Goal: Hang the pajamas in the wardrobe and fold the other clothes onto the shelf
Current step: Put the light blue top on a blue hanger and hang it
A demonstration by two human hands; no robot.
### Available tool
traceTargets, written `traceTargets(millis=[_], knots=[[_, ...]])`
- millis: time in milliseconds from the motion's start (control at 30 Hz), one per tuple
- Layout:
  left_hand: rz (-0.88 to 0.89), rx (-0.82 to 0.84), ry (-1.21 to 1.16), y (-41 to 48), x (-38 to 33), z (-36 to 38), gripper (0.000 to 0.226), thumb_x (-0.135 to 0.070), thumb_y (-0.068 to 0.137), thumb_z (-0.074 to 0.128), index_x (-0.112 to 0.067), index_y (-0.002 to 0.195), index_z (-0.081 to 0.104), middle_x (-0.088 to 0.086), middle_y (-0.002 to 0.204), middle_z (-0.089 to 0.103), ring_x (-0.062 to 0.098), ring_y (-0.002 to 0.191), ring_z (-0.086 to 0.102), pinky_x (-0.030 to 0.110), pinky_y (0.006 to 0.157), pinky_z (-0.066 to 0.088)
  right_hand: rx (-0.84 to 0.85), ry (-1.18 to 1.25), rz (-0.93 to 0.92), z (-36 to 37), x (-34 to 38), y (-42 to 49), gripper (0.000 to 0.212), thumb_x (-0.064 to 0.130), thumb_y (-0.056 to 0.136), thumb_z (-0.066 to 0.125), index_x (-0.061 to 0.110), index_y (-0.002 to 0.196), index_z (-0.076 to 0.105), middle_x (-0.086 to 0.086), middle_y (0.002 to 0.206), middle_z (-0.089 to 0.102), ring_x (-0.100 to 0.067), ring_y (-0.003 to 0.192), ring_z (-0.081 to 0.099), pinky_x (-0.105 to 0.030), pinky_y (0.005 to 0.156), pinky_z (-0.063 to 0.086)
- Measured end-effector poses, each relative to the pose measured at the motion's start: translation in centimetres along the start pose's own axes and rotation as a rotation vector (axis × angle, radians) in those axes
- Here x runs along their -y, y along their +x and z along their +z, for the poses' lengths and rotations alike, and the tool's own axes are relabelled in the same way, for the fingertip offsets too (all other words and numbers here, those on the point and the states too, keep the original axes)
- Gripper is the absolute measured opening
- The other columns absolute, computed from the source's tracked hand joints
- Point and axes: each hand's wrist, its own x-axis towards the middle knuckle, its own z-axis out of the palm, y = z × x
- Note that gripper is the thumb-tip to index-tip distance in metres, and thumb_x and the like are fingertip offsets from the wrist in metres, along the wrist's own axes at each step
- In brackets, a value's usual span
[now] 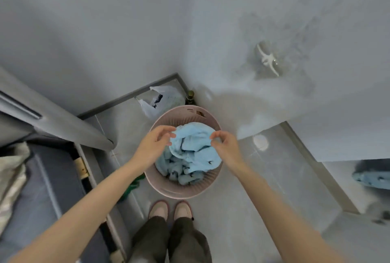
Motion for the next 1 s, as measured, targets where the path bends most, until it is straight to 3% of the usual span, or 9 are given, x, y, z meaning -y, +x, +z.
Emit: traceTargets(millis=[100, 267, 367, 500, 533, 600, 700, 867, 1000], knots=[[0.057, 0.012, 0.045, -2.6, -5.4, -1.4, 0.027, -0.012, 0.099, 0.040, -0.033, 0.104, 0.055, -0.012, 0.100, 0.063, 0.010, 0.087, 0.061, 0.021, 0.072, 0.044, 0.034, -0.036, -0.126, -2.7, 7.0, -4.3, 0.027, -0.005, 0.082, 0.053, 0.020, 0.075, 0.062, 0.011, 0.090, 0.060, -0.004, 0.084, 0.054, -0.003, 0.065, 0.038], [0.211, 0.041, 0.178, -6.9, -11.8, -2.9, 0.037, -0.014, 0.094, 0.050, -0.029, 0.128, 0.047, -0.005, 0.124, 0.055, 0.015, 0.108, 0.054, 0.028, 0.091, 0.045, -0.025, -0.045, -0.351, -7.8, 17.3, -11.5, 0.035, -0.004, 0.080, 0.052, 0.027, 0.069, 0.063, 0.009, 0.071, 0.058, -0.009, 0.060, 0.045, -0.013, 0.053, 0.036], [0.416, 0.046, 0.276, -9.2, -15.4, -3.1, 0.054, -0.027, 0.082, 0.065, -0.031, 0.132, 0.044, -0.022, 0.128, 0.050, 0.001, 0.119, 0.046, 0.019, 0.098, 0.039, -0.064, -0.021, -0.458, -11.1, 22.0, -16.5, 0.037, -0.006, 0.079, 0.051, 0.027, 0.069, 0.063, 0.019, 0.062, 0.057, -0.002, 0.056, 0.045, -0.010, 0.053, 0.034], [0.433, 0.001, 0.396, -10.7, -19.7, -2.8, 0.096, -0.035, 0.070, 0.080, -0.021, 0.147, 0.025, 0.004, 0.141, 0.041, 0.023, 0.129, 0.039, 0.042, 0.106, 0.035, -0.170, 0.055, -0.560, -14.8, 26.5, -22.2, 0.041, -0.004, 0.080, 0.052, 0.031, 0.063, 0.064, 0.015, 0.061, 0.055, -0.013, 0.062, 0.043, -0.021, 0.055, 0.034], [0.456, 0.031, 0.352, -11.1, -20.8, -2.6, 0.093, -0.038, 0.067, 0.080, -0.022, 0.145, 0.031, 0.002, 0.138, 0.046, 0.022, 0.126, 0.044, 0.044, 0.103, 0.038, -0.204, 0.078, -0.588, -15.7, 27.4, -23.5, 0.042, -0.003, 0.080, 0.052, 0.033, 0.062, 0.064, 0.015, 0.063, 0.057, -0.013, 0.064, 0.044, -0.022, 0.057, 0.036], [0.499, 0.072, 0.261, -12.2, -23.0, -2.0, 0.064, -0.042, 0.070, 0.073, -0.024, 0.127, 0.049, -0.005, 0.119, 0.059, 0.018, 0.111, 0.057, 0.043, 0.091, 0.049, -0.270, 0.114, -0.645, -17.5, 28.7, -26.0, 0.043, -0.002, 0.081, 0.052, 0.034, 0.061, 0.065, 0.017, 0.066, 0.060, -0.009, 0.066, 0.049, -0.019, 0.060, 0.040], [0.534, 0.054, 0.231, -13.8, -25.9, -0.5, 0.022, -0.036, 0.088, 0.059, -0.028, 0.107, 0.051, -0.017, 0.093, 0.061, 0.014, 0.090, 0.061, 0.027, 0.066, 0.049, -0.386, 0.130, -0.701, -20.0, 29.6, -29.4, 0.042, -0.005, 0.080, 0.052, 0.031, 0.063, 0.065, 0.019, 0.068, 0.064, -0.001, 0.068, 0.055, -0.013, 0.064, 0.043], [0.715, 0.026, 0.198, -17.9, -31.2, 2.4, 0.010, -0.038, 0.094, 0.050, -0.032, 0.101, 0.049, -0.021, 0.090, 0.058, -0.001, 0.083, 0.056, 0.019, 0.063, 0.043, -0.585, 0.134, -0.752, -24.9, 28.5, -34.4, 0.037, -0.007, 0.081, 0.053, 0.024, 0.069, 0.067, 0.018, 0.073, 0.067, 0.003, 0.077, 0.061, -0.012, 0.073, 0.045], [0.837, 0.059, 0.116, -22.2, -35.3, 6.2, 0.004, -0.029, 0.092, 0.054, -0.030, 0.095, 0.052, -0.017, 0.089, 0.062, -0.002, 0.082, 0.058, 0.018, 0.066, 0.046, -0.851, 0.117, -0.856, -29.0, 26.9, -38.7, 0.036, -0.013, 0.078, 0.050, 0.018, 0.067, 0.064, 0.005, 0.084, 0.066, 0.003, 0.084, 0.060, -0.012, 0.081, 0.044]])
